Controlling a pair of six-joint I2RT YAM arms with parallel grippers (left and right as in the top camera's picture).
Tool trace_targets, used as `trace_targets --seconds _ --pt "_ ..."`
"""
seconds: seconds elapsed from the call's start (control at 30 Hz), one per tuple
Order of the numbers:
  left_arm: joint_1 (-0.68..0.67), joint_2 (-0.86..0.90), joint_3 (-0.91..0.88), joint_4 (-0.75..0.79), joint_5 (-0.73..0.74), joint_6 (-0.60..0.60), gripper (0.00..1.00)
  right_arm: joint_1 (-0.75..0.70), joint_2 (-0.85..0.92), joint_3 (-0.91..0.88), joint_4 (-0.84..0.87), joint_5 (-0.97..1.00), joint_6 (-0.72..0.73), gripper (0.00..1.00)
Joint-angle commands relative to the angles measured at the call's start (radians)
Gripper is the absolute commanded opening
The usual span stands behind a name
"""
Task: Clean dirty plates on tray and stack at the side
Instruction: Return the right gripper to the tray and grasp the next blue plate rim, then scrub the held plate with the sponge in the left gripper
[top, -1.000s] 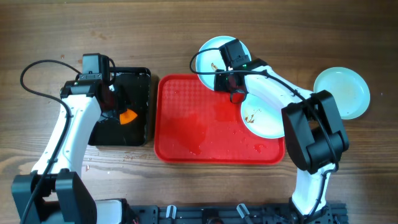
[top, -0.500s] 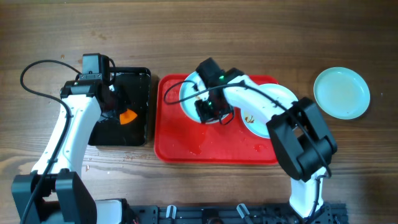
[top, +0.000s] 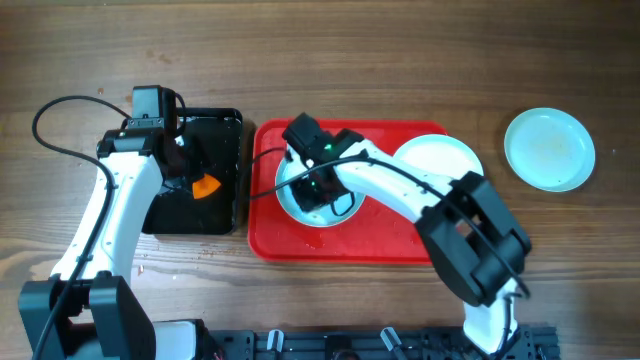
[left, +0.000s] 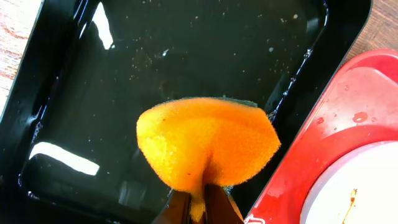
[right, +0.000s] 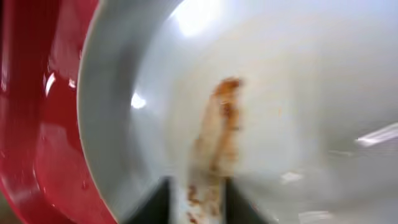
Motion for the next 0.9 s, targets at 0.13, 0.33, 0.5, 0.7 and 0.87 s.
trace_targets --seconds 0.13,0.33,0.5,0.7,0.87 --pt "0.005 0.02 -0.029 0.113 0.038 0.216 0.04 -0.133 -0.357 0.241 -0.243 0.156 0.158 0.04" --pt "0.005 0.225 -0.098 0.225 0.094 0.277 0.04 -0.184 -0.417 0.238 -0.41 0.157 0.174 0.04" --pt "0.005 0.325 -0.096 0.225 0.097 0.247 0.04 -0.184 -0.417 0.237 -0.422 0.138 0.175 0.04" --pt "-0.001 0.132 0.029 0.119 0.103 0.186 0.04 -0.184 -0.41 0.226 -0.422 0.134 0.179 0.04" --pt "-0.018 -0.09 0.109 -0.013 0.165 0.192 0.04 -0.184 -0.361 0.1 -0.353 0.109 0.206 0.04"
